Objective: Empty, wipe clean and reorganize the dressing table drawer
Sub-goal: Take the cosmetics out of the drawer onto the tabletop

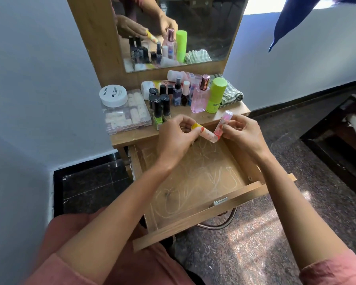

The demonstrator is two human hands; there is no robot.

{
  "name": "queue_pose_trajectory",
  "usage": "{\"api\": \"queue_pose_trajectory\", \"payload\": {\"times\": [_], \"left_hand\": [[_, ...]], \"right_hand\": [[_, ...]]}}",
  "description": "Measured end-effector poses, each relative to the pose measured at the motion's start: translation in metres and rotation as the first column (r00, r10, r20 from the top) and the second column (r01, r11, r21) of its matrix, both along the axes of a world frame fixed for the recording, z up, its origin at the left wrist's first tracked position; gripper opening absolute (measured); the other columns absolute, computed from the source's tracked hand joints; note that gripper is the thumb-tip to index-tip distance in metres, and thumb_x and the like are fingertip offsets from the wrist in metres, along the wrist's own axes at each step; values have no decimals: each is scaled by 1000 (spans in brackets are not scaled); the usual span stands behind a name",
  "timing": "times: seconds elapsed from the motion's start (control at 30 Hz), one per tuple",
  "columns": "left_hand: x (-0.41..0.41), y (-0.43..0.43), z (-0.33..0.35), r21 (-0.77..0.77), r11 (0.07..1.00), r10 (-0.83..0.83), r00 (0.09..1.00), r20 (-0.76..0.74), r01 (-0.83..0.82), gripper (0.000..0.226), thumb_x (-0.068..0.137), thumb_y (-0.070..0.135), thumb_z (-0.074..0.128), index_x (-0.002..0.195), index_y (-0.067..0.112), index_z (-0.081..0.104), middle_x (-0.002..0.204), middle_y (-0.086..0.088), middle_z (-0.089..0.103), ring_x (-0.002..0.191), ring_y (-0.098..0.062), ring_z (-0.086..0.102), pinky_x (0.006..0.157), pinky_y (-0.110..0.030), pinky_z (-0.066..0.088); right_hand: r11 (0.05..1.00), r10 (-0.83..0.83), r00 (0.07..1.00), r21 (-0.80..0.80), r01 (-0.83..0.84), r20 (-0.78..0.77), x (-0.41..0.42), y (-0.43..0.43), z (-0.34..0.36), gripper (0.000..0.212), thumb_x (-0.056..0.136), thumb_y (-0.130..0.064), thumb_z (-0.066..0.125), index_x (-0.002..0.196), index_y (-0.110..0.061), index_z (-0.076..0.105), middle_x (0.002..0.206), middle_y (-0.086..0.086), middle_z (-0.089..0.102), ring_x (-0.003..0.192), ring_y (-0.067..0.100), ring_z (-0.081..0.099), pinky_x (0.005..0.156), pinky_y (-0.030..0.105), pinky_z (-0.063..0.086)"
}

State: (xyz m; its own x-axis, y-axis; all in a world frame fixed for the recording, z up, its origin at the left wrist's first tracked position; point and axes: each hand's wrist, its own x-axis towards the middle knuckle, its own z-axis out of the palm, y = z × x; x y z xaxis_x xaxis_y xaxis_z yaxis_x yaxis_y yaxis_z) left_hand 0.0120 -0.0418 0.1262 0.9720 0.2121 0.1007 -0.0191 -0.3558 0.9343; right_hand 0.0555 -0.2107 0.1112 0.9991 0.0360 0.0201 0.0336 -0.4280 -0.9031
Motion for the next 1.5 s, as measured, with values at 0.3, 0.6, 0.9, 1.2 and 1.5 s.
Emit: {"api": "queue_pose_trajectory", "payload": {"times": [0.3, 0.6, 0.9, 1.2, 1.5], "left_hand": [[1, 24, 28, 38, 999, 4, 996, 91, -8, 16, 80, 18, 70, 93, 13, 63, 83, 6, 62, 75, 2, 58, 69, -11, 50], [11, 50, 49, 2, 993, 117, 975, 187, -119, 14, 78, 15, 71, 87, 18, 60, 75, 17, 59, 65, 8, 58, 66, -8, 50], [22, 59, 51, -6, 983, 178, 955, 236, -182, 17, 78, 16, 71, 92, 10, 64, 76, 13, 59, 64, 7, 57, 66, -9, 51], [23, 57, 42, -23, 983, 183, 958, 222, -183, 16, 78, 17, 71, 91, 12, 63, 75, 17, 58, 64, 13, 57, 63, -5, 48], [20, 55, 38, -34, 981, 192, 956, 222, -189, 14, 78, 18, 71, 87, 16, 59, 74, 19, 56, 64, 18, 54, 60, -2, 44]], "right_hand": [[993, 66, 997, 91, -69, 33, 7, 16, 16, 15, 84, -8, 62, 94, -20, 63, 85, 2, 63, 90, 32, 66, 85, 47, 55], [998, -9, 982, -54, 20, 191, 24, 55, 16, 17, 78, -11, 69, 95, -10, 67, 89, 1, 67, 86, 13, 64, 79, 27, 53], [973, -107, 952, -165, 159, 286, 34, 101, 5, 21, 81, -11, 67, 99, -1, 67, 94, 12, 72, 83, 14, 66, 73, 16, 49], [951, -228, 922, -133, 280, 313, 30, 112, -1, 25, 82, -13, 66, 105, -2, 65, 96, 12, 71, 85, 15, 66, 71, 10, 44], [959, -216, 943, -128, 254, 253, 25, 108, -3, 29, 81, -13, 68, 107, -1, 65, 99, 13, 71, 86, 14, 65, 76, 14, 46]]}}
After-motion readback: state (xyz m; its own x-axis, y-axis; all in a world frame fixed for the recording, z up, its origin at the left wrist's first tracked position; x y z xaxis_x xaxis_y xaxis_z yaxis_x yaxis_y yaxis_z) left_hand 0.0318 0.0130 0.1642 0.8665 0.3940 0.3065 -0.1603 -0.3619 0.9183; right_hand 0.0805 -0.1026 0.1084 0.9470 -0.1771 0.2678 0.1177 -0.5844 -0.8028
